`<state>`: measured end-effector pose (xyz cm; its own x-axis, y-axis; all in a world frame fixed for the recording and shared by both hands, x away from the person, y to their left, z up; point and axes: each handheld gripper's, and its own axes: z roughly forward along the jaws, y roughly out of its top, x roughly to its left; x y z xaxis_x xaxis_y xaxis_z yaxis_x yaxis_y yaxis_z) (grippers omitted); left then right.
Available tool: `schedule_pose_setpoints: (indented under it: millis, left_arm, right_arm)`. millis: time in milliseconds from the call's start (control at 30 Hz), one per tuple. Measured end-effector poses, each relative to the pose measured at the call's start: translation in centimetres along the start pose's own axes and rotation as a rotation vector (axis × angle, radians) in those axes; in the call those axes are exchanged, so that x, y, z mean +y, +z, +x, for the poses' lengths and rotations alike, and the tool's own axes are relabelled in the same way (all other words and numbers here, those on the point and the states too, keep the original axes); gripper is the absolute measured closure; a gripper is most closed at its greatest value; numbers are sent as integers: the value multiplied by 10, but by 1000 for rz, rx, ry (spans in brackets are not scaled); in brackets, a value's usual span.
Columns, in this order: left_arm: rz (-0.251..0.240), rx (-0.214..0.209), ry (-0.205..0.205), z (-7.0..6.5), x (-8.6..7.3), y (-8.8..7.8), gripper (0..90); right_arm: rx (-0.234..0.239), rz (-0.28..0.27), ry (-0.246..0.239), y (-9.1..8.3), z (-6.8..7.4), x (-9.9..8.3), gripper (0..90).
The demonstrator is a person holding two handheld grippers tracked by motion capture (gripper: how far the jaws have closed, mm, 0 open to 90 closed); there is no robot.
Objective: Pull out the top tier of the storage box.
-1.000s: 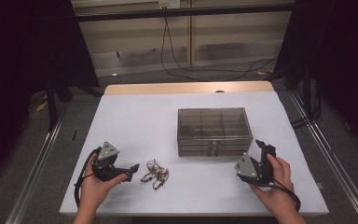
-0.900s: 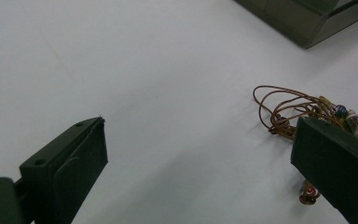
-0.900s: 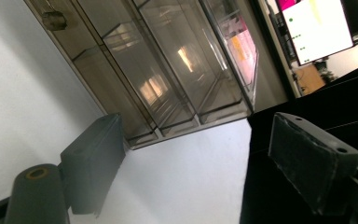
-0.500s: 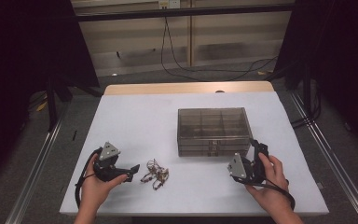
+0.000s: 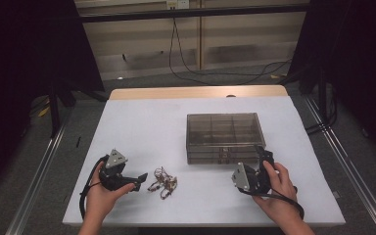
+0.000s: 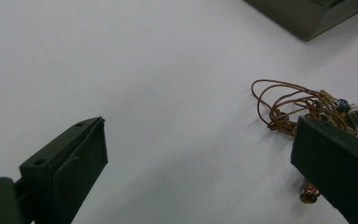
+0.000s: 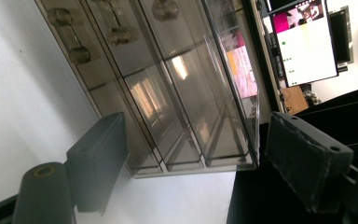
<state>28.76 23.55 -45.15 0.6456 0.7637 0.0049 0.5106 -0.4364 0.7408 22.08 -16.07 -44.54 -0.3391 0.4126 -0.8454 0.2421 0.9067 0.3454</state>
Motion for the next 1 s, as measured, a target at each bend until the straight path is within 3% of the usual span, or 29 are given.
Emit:
schedule_pose_setpoints:
  millis: [1000]
  left_arm:
    - [5, -8, -9, -1, 0, 2, 41]
  right_arm:
    - [-34, -31, -54, 5, 14, 26, 311]
